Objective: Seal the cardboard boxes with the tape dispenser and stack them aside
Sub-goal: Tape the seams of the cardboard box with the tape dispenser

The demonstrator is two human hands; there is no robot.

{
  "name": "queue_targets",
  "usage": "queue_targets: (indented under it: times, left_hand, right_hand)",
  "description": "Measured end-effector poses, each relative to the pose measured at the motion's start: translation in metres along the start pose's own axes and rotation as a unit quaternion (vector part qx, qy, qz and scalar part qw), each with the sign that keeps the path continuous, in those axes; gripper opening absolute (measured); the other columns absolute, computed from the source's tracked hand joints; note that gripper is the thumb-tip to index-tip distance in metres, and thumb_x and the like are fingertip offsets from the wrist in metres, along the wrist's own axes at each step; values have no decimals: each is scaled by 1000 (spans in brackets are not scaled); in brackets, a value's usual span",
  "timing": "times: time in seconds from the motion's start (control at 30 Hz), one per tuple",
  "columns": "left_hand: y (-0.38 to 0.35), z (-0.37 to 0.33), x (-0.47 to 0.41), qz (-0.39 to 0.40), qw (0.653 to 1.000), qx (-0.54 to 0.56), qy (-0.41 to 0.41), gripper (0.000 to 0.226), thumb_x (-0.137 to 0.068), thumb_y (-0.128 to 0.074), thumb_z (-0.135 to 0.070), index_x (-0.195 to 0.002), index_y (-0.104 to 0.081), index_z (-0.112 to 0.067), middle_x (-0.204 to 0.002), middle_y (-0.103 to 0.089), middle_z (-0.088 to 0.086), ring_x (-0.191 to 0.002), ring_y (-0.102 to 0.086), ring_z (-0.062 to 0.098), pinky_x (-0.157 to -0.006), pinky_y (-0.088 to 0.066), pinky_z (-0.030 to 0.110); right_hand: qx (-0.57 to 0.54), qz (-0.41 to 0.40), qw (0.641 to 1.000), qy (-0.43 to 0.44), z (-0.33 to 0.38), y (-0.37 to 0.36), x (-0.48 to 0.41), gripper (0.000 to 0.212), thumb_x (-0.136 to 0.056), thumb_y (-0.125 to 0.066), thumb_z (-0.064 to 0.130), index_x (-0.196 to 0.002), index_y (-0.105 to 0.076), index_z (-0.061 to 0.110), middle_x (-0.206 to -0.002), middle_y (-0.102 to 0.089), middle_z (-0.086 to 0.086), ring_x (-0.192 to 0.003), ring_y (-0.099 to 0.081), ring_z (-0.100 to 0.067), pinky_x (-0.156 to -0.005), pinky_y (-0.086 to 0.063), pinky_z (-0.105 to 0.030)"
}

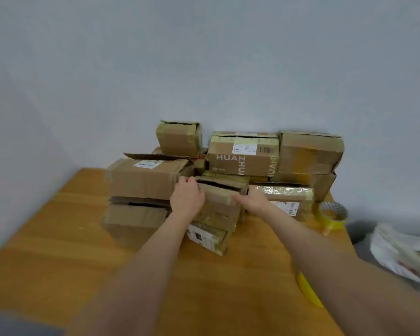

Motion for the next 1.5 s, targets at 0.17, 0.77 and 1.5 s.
queue_targets:
  times: [0.17, 0.77, 1.5]
  left_hand:
    - [-7, -4, -1, 12, 1000, -24, 9, 48, -99, -44, -35, -140, -39, -11, -139, -44, 14, -120, -50, 33, -91, -48, 42]
    - [21, -50, 21, -61, 988, 136, 32, 53, -93, -46, -54, -125, -61, -15, -120, -59, 9, -101, -57, 23, -77, -45, 33]
    - [-141, -29, 138, 167, 980, 105, -18, 68, -87, -64, -47, -146, -38, -24, -151, -25, 4, -136, -34, 22, -109, -33, 34]
  right_hand:
    - [-110, 24, 992, -52, -9, -19, -8, 55, -93, -58, 45, -138, -44, 15, -130, -56, -8, -115, -56, -29, -95, -49, -42]
    - [-207, -123, 963, -117, -48, 46, 29, 81, -88, -47, 68, -141, -42, 7, -133, -54, -11, -112, -56, -30, -92, -52, -44]
    - [189, -78, 974, -98, -155, 10, 106, 50, -97, -48, 45, -137, -39, 17, -93, -63, -4, -88, -63, -27, -56, -43, -33]
Point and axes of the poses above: each hand's wrist, its own x-axis away from the middle knuckle, its own y-axis out of the back of the hand, z = x × y, the point moved 8 cm from there along -x, towards the middle knuckle
